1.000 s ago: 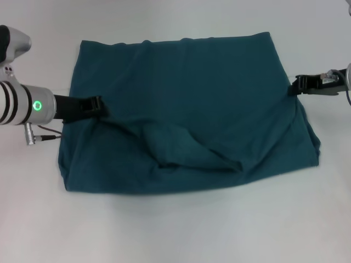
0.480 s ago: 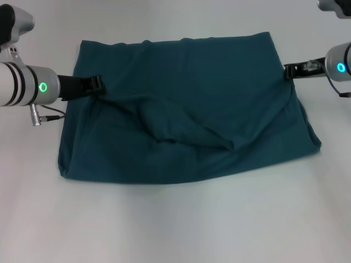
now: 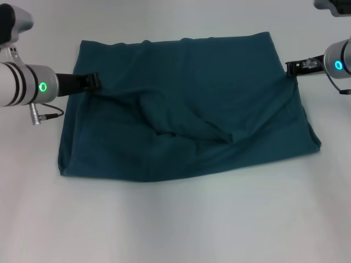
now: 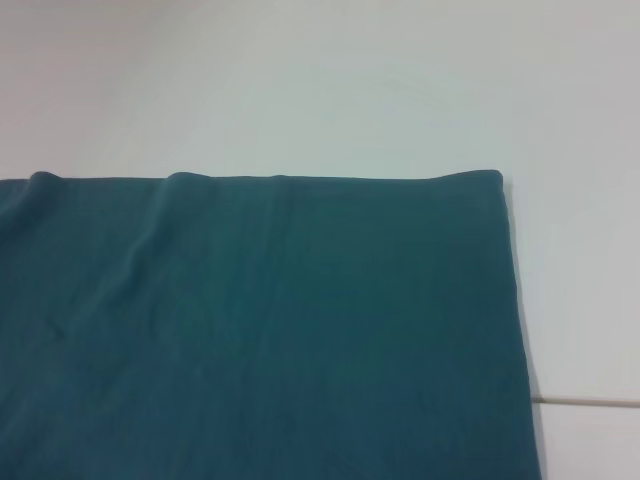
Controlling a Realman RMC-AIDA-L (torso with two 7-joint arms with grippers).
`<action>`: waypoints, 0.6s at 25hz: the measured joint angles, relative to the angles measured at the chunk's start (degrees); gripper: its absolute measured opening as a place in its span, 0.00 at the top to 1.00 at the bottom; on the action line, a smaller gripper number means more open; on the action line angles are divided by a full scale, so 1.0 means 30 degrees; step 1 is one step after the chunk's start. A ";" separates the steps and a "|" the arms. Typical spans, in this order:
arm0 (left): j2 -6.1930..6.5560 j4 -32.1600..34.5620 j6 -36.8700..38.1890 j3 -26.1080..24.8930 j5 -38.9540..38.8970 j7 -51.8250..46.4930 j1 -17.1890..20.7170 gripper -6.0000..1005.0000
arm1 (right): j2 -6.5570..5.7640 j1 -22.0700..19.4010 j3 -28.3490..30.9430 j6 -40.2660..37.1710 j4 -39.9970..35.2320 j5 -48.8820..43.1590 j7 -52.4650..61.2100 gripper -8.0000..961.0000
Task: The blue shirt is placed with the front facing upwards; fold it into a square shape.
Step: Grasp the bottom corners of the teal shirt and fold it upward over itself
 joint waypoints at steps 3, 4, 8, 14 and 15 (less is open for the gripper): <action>-0.0270 -0.0067 -0.0737 0.0006 0.0054 0.0397 -0.0106 0.97 | 0.0000 0.0004 -0.0001 0.0027 -0.0001 -0.0054 0.0034 0.94; -0.0351 -0.0080 -0.0991 0.0013 0.0066 0.0528 -0.0146 0.97 | 0.0006 0.0004 -0.0001 0.0040 -0.0005 -0.0075 0.0040 0.94; -0.0453 -0.0063 -0.1540 0.0032 0.0086 0.0670 -0.0200 0.97 | 0.0049 0.0005 -0.0002 0.0192 -0.0076 -0.0142 0.0041 0.93; -0.0739 0.0247 -0.2810 0.0031 0.0044 0.0667 -0.0146 0.97 | 0.0054 0.0046 -0.0001 0.0875 -0.0007 -0.0229 0.0040 0.93; -0.0774 0.0280 -0.2912 0.0032 0.0039 0.0664 -0.0138 0.97 | 0.0056 0.0052 -0.0002 0.0953 -0.0004 -0.0231 0.0039 0.93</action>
